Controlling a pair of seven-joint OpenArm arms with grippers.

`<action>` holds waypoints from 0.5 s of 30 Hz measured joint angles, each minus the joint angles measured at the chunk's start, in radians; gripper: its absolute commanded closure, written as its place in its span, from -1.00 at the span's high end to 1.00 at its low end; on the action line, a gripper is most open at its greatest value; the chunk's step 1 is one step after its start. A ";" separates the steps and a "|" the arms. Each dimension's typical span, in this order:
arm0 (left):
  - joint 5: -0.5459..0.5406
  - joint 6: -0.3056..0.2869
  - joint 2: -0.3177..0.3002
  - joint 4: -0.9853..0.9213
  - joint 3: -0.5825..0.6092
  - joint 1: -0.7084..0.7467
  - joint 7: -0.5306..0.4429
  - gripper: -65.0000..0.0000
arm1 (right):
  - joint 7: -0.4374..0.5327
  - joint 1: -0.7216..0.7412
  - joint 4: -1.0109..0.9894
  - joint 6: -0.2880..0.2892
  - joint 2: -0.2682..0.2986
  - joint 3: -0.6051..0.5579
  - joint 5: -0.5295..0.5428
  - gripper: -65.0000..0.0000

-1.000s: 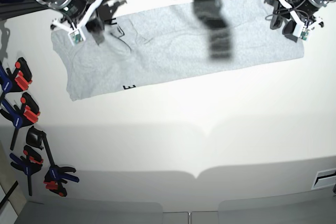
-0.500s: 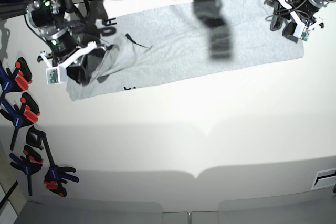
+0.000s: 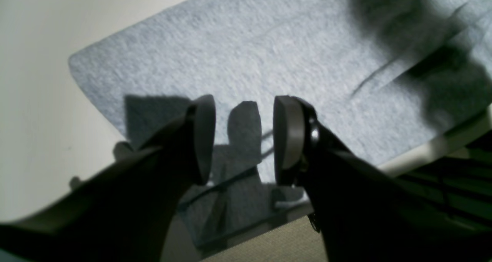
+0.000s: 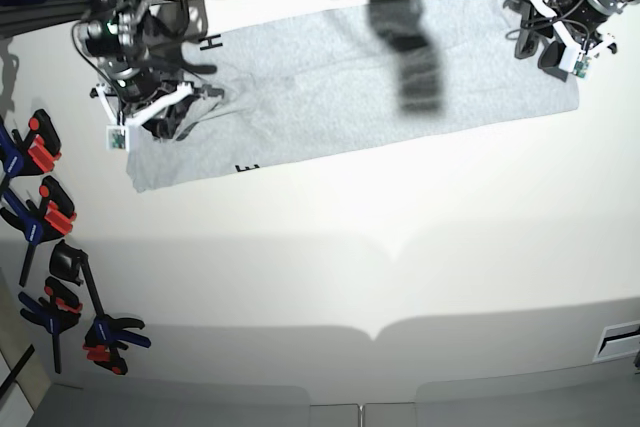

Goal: Fold the T-shirt properly
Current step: 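Hold the shirt end with the right gripper while the left gripper moves away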

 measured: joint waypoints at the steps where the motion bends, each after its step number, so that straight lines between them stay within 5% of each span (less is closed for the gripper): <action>1: 0.000 0.000 0.000 0.000 0.000 0.000 0.000 -0.28 | 0.001 0.016 -0.027 0.000 0.000 0.000 -0.015 -1.00; 7: 0.000 0.000 0.001 0.000 0.000 0.000 0.000 -0.28 | -0.028 0.101 -0.094 0.043 0.003 0.000 -0.079 -0.95; 11: 0.000 0.000 0.000 0.000 0.000 0.000 0.000 -0.28 | -0.040 0.109 -0.094 0.067 0.022 0.000 -0.048 -0.17; 15: 0.000 0.000 0.001 0.000 0.000 0.000 0.000 -0.28 | -0.107 0.105 -0.068 0.068 0.024 0.000 -0.026 -0.16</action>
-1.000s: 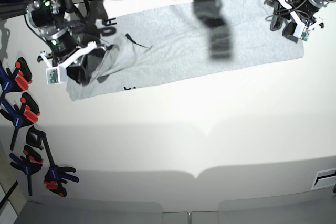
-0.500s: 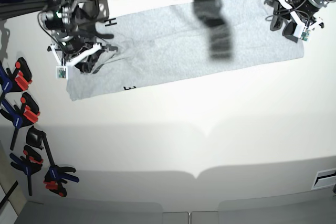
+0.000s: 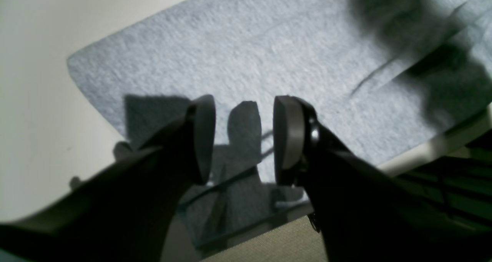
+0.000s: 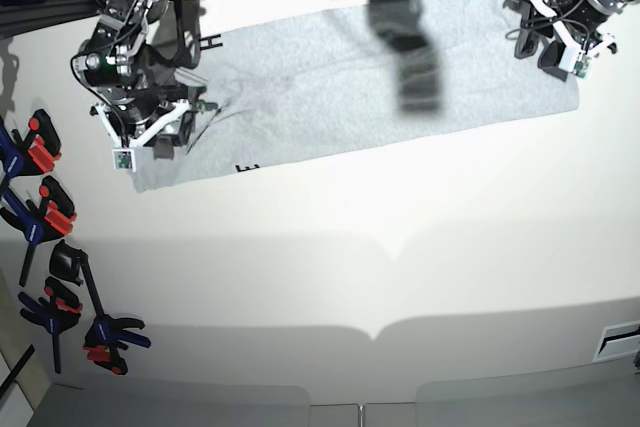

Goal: Fold the T-shirt properly
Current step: 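Hold the shirt end with the right gripper while the left gripper moves away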

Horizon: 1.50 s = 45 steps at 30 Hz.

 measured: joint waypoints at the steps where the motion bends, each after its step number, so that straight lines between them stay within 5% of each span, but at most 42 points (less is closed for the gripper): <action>1: 0.000 0.000 0.000 0.000 0.000 0.000 0.000 -0.28 | 0.003 -0.003 0.018 0.009 0.000 0.000 0.034 -0.16; 5: 0.000 0.000 0.000 0.000 0.000 0.000 -0.001 -0.28 | -0.017 0.000 0.115 0.092 0.000 0.000 0.158 -0.16; 10: 0.000 0.004 0.024 0.000 0.000 -0.037 -0.006 -0.28 | -0.052 0.000 0.154 0.109 0.000 0.000 0.237 -0.16; 14: 0.058 0.133 0.043 -0.001 0.000 -0.114 0.115 -0.13 | -0.064 0.000 0.154 0.109 0.001 0.000 0.232 -0.16; 19: 0.116 0.182 0.042 -0.042 -0.038 -0.185 0.204 0.01 | -0.074 0.000 0.154 0.109 0.000 0.000 0.233 -0.16; 27: -0.127 0.177 0.045 -0.278 -0.127 -0.195 0.244 0.01 | -0.079 -0.002 0.154 0.109 0.000 0.000 0.236 -0.16; 31: -0.356 0.046 0.041 -0.468 -0.220 -0.200 0.250 0.01 | -0.093 -0.002 0.154 0.109 0.000 0.000 0.236 -0.16; 37: -0.729 -0.158 0.039 -0.701 -0.270 -0.206 0.432 0.00 | -0.094 -0.002 0.154 0.109 0.000 0.000 0.245 -0.16; 40: -0.828 -0.187 0.061 -0.734 -0.269 -0.205 0.484 0.00 | -0.094 -0.002 0.154 0.110 0.000 0.000 0.262 -0.16; 45: -0.823 -0.205 0.085 -0.735 -0.269 -0.230 0.492 -0.02 | -0.094 -0.002 0.154 0.110 0.000 0.000 0.262 -0.16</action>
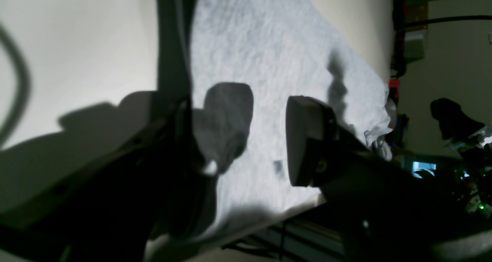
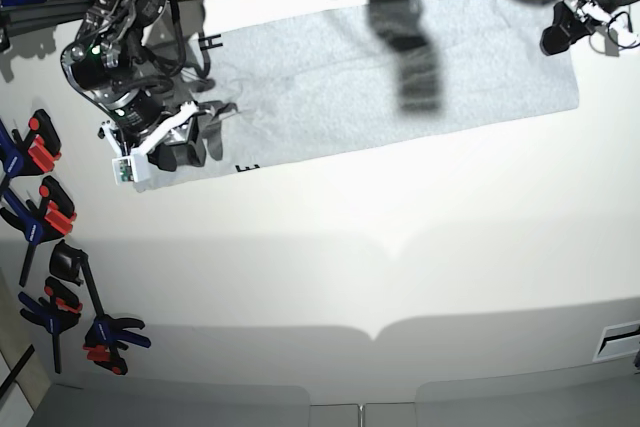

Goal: Fold the T-shirt properly
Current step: 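Hold the shirt end with the right gripper while the left gripper moves away, then grasp the shirt's other end with the left gripper and fold it inward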

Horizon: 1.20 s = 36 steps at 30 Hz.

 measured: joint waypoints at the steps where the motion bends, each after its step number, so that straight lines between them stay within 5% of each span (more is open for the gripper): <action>1: 0.005 0.000 0.002 0.000 0.000 -0.011 0.000 -0.02 | 0.000 0.000 0.000 0.000 0.000 0.000 0.000 -0.16; 10: 0.032 0.000 -0.005 0.000 0.078 -0.087 0.003 -0.03 | 0.000 0.000 0.000 0.002 0.000 0.000 0.000 -0.16; 12: 0.040 0.001 -0.005 0.001 0.085 -0.108 0.008 -0.26 | -0.001 0.000 0.000 0.003 0.000 0.000 0.000 -0.16; 15: 0.045 0.000 -0.015 0.000 0.085 -0.116 0.019 -0.99 | -0.005 0.000 0.000 0.003 0.000 0.000 0.000 -0.16; 26: 0.077 0.019 -0.154 -0.011 0.090 -0.142 -0.077 -1.00 | -0.007 0.000 0.000 0.003 0.000 0.000 0.001 -0.16; 34: 0.273 0.019 -0.235 -0.011 0.090 -0.340 -0.084 -1.00 | -0.007 0.000 0.000 0.003 0.000 0.000 0.001 -0.16; 36: 0.386 0.100 -0.245 -0.011 0.092 -0.378 -0.084 -1.00 | -0.007 0.000 0.000 0.003 0.000 0.000 0.001 -0.16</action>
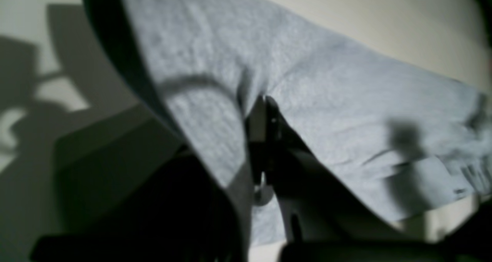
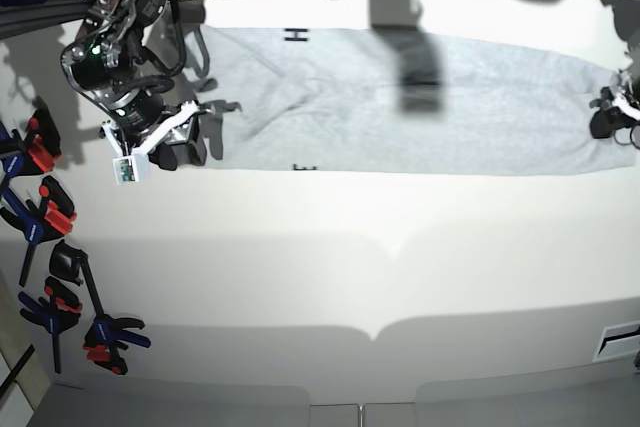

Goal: Fold the T-shirt properly
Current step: 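Grasp the shirt's other end with the left gripper and fold it inward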

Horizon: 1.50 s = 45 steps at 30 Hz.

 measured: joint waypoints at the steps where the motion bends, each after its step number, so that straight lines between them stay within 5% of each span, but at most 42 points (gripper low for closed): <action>1: 0.059 0.053 -0.002 0.000 0.001 -0.020 -0.008 -1.00 | 0.000 0.000 0.000 0.000 0.000 0.000 0.000 -0.16; 5: 0.213 0.210 -0.009 0.000 0.000 -0.072 -0.049 -1.00 | 0.000 0.000 0.000 0.000 0.000 0.000 0.000 -0.16; 11: 0.213 0.208 0.050 0.063 0.000 -0.068 0.005 -1.00 | 0.000 0.000 0.000 0.000 0.000 0.000 -0.001 -0.16; 19: 0.214 0.203 0.275 0.357 0.000 -0.066 0.181 -1.00 | 0.000 0.000 0.000 0.000 0.000 0.000 -0.001 -0.16; 24: 0.210 0.151 0.405 0.499 0.021 -0.007 0.171 -1.00 | -0.003 -0.001 0.000 0.000 0.000 0.000 -0.001 -0.16; 35: 0.222 0.151 0.433 0.533 0.212 0.089 0.026 -1.00 | -0.003 0.003 0.000 0.000 0.000 0.000 -0.001 -0.16; 36: 0.222 0.151 0.433 0.533 0.217 0.090 0.026 -0.94 | -0.003 0.003 0.000 0.000 0.000 0.000 0.000 -0.16; 40: 0.224 0.152 0.434 0.533 0.261 0.090 0.026 -0.17 | -0.003 0.003 0.000 0.000 0.000 0.000 0.000 -0.16; 45: 0.119 0.151 0.433 0.533 0.333 0.089 0.032 -0.05 | -0.003 0.003 0.000 0.000 0.000 0.000 0.000 -0.16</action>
